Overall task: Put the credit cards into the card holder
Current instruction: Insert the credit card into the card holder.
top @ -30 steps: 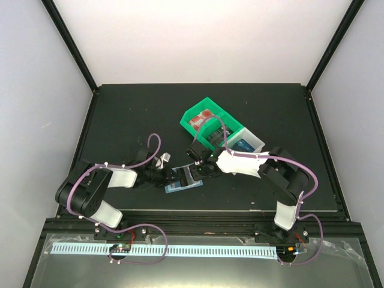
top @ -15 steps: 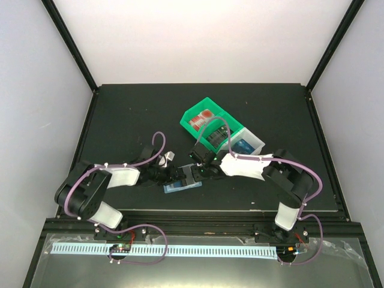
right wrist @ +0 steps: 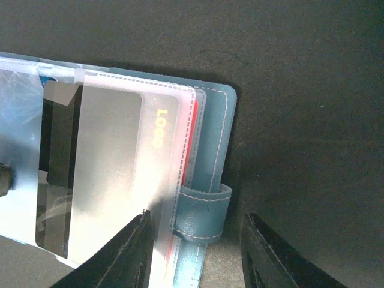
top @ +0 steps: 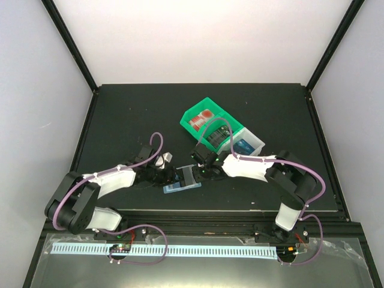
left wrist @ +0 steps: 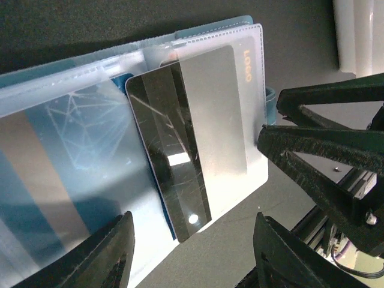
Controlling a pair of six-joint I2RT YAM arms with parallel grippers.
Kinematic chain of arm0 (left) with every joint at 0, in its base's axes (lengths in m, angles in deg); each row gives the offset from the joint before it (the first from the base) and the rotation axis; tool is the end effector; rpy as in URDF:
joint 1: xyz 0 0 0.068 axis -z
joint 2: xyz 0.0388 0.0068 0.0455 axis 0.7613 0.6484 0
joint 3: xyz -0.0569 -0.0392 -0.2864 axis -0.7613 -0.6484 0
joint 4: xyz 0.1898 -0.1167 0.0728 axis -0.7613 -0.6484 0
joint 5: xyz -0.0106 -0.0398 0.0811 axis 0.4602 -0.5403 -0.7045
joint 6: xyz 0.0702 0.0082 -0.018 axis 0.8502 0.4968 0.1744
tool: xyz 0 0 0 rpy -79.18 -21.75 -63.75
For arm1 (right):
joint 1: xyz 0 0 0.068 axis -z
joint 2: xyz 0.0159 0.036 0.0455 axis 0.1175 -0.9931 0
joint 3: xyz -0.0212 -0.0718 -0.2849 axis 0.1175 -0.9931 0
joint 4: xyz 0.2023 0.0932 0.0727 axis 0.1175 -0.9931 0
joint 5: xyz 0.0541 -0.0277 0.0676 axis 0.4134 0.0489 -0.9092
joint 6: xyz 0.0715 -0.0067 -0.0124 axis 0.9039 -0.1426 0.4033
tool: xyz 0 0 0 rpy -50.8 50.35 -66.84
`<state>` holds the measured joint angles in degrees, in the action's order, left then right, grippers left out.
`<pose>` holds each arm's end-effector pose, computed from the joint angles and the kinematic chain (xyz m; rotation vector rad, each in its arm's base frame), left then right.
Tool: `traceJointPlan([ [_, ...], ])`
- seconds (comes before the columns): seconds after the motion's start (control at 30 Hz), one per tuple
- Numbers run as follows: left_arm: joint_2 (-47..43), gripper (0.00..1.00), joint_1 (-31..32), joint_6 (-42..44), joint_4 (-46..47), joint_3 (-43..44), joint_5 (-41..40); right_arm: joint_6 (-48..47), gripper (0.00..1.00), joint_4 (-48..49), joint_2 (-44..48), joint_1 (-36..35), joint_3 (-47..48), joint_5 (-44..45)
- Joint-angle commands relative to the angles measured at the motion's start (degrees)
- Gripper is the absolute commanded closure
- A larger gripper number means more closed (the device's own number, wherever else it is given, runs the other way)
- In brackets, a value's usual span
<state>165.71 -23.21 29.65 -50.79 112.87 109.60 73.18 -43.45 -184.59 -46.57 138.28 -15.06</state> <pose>0.1708 -0.1221 0.1619 -0.0470 2.7785 -1.1297 0.1952 0.2632 0.1700 -0.4742 2.7631 0.4388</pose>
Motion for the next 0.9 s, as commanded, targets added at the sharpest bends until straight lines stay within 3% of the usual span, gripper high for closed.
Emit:
traceJointPlan([
  [0.0, 3.2, 0.44, 0.8, 0.8, -3.2, 2.2, -2.1, 0.1, 0.58, 1.2, 0.4, -0.1, -0.7, -1.5],
  [0.33, 9.7, 0.45, 3.0, 0.2, 1.5, 4.7, 1.6, 0.4, 0.58, 3.4, -0.2, 0.0, -1.4, -4.0],
  [0.7, 10.4, 0.48, 3.3, -1.5, 9.4, 4.1, 6.3, 1.7, 0.55, 4.5, 4.5, 0.0, -3.3, 0.8],
  [0.87, 6.7, 0.48, 3.3, -1.0, 5.4, 4.1, 2.4, 3.2, 0.52, 3.9, 10.2, 0.0, -5.0, 7.3],
])
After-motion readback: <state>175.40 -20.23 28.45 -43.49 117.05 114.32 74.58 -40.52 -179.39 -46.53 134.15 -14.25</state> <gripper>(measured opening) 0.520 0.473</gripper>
